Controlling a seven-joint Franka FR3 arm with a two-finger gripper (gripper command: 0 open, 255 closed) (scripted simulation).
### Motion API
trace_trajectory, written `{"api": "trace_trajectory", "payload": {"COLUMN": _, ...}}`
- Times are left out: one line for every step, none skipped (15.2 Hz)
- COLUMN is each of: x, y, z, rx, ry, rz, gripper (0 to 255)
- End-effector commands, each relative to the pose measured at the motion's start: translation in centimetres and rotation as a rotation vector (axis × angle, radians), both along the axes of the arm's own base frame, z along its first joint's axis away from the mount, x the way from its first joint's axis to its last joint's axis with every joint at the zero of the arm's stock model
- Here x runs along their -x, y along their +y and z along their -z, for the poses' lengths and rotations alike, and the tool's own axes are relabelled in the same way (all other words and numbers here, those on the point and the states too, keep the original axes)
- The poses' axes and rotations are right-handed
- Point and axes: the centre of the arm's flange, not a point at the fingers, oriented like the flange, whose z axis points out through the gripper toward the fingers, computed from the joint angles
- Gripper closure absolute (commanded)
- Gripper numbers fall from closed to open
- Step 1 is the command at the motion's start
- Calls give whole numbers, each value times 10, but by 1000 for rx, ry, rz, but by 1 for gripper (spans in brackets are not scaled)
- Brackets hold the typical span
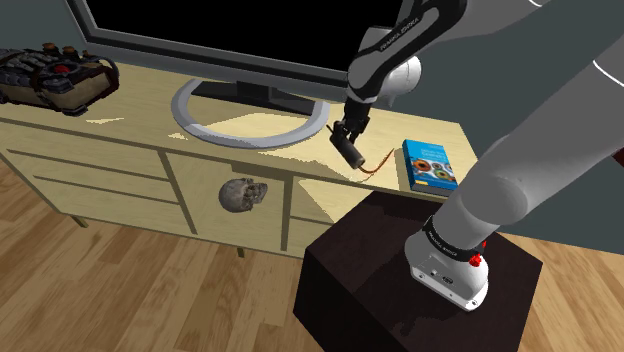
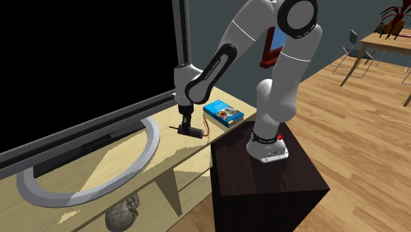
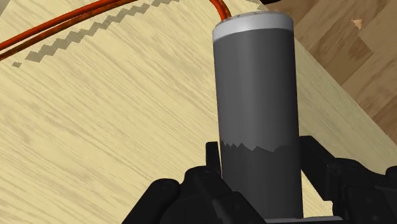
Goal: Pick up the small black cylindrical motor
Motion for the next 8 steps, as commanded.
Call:
{"api": "trace_trajectory", "payload": {"x": -1, "y": 0, "z": -10, "rx": 0, "ry": 1, "rz": 0, "gripper": 255}}
{"api": "trace_trajectory", "payload": {"x": -1, "y": 0, "z": -16, "rx": 0, "ry": 1, "rz": 0, "gripper": 255}}
{"api": "trace_trajectory", "payload": {"x": -1, "y": 0, "z": -21, "rx": 0, "ry": 1, "rz": 0, "gripper": 255}}
{"api": "trace_trajectory", "payload": {"x": -1, "y": 0, "z": -26, "rx": 0, "ry": 1, "rz": 0, "gripper": 255}}
{"api": "trace_trajectory", "payload": {"x": -1, "y": 0, "z": -31, "rx": 0, "ry": 1, "rz": 0, "gripper": 255}}
{"api": "trace_trajectory", "payload": {"x": -1, "y": 0, "z": -37, "rx": 0, "ry": 1, "rz": 0, "gripper": 255}}
{"api": "trace_trajectory", "payload": {"x": -1, "y": 0, "z": -38, "rx": 0, "ry": 1, "rz": 0, "gripper": 255}}
{"api": "trace_trajectory", "payload": {"x": -1, "y": 0, "z": -38, "rx": 0, "ry": 1, "rz": 0, "gripper": 255}}
